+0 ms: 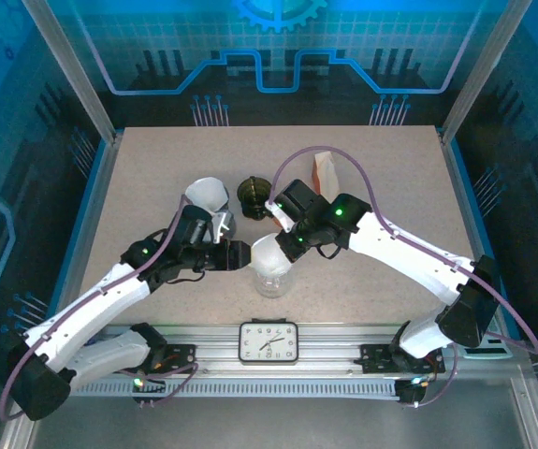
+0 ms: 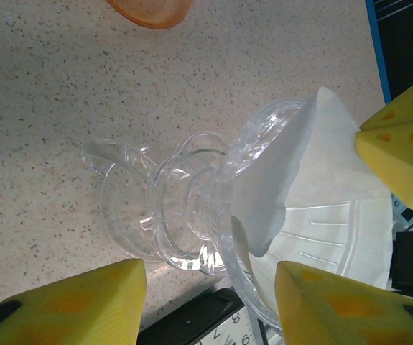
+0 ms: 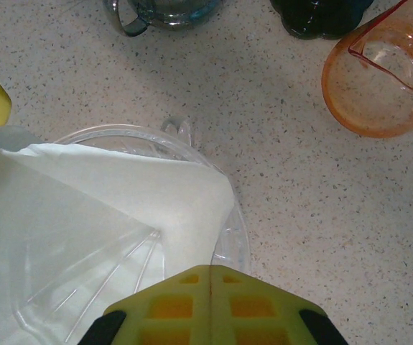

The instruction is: Place the coffee filter in the dripper

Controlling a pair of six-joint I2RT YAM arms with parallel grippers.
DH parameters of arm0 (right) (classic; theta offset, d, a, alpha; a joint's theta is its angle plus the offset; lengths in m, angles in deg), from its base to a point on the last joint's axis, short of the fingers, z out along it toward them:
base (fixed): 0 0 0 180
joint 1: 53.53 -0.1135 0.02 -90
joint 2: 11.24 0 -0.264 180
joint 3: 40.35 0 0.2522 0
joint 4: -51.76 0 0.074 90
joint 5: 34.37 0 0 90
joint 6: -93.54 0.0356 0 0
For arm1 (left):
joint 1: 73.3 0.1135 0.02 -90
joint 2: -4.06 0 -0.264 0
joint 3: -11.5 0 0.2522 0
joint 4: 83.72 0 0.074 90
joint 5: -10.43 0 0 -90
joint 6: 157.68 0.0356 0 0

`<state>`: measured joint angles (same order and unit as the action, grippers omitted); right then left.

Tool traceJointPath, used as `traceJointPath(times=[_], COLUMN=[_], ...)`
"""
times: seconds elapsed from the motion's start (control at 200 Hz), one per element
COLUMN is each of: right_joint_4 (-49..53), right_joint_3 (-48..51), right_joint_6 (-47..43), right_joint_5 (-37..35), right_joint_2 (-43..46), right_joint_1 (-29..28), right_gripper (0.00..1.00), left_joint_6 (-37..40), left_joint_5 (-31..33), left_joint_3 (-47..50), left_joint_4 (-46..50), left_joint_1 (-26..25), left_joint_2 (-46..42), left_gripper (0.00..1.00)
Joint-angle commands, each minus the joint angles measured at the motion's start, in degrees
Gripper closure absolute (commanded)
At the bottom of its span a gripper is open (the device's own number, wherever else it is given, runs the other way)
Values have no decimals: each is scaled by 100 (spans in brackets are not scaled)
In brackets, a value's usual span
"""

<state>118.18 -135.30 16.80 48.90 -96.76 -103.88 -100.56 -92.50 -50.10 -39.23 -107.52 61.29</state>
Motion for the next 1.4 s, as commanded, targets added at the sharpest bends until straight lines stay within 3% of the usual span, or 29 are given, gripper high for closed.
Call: traceJointPath(times=[0.0, 0.25, 0.445, 0.545, 0.981, 1.391], right_joint_4=[77, 52, 7, 14, 90, -119], right_joint_3=[31, 25, -101, -147, -233, 59], right_joint_6=[37, 72, 107, 91, 15, 27], right_joint_5=[-66, -86, -290, -196, 89, -7], right_joint_2=[-55, -62, 26, -82, -784, -1077], right_joint_1=[-86, -89, -107, -102, -115, -133], right_gripper=[96, 92, 49, 41, 34, 34], left_joint_6=[80, 111, 100, 90, 89, 45], left_joint_5=[-82, -78, -70, -69, -78, -114], left_joint_3=[102, 203, 200, 213, 212, 260], left_joint_4=[61, 101, 75, 66, 57, 4], left_joint_1=[55, 71, 71, 70, 88, 86], left_joint_2=[42, 59, 53, 47, 47, 34], left_gripper=[51, 52, 51, 50, 47, 47])
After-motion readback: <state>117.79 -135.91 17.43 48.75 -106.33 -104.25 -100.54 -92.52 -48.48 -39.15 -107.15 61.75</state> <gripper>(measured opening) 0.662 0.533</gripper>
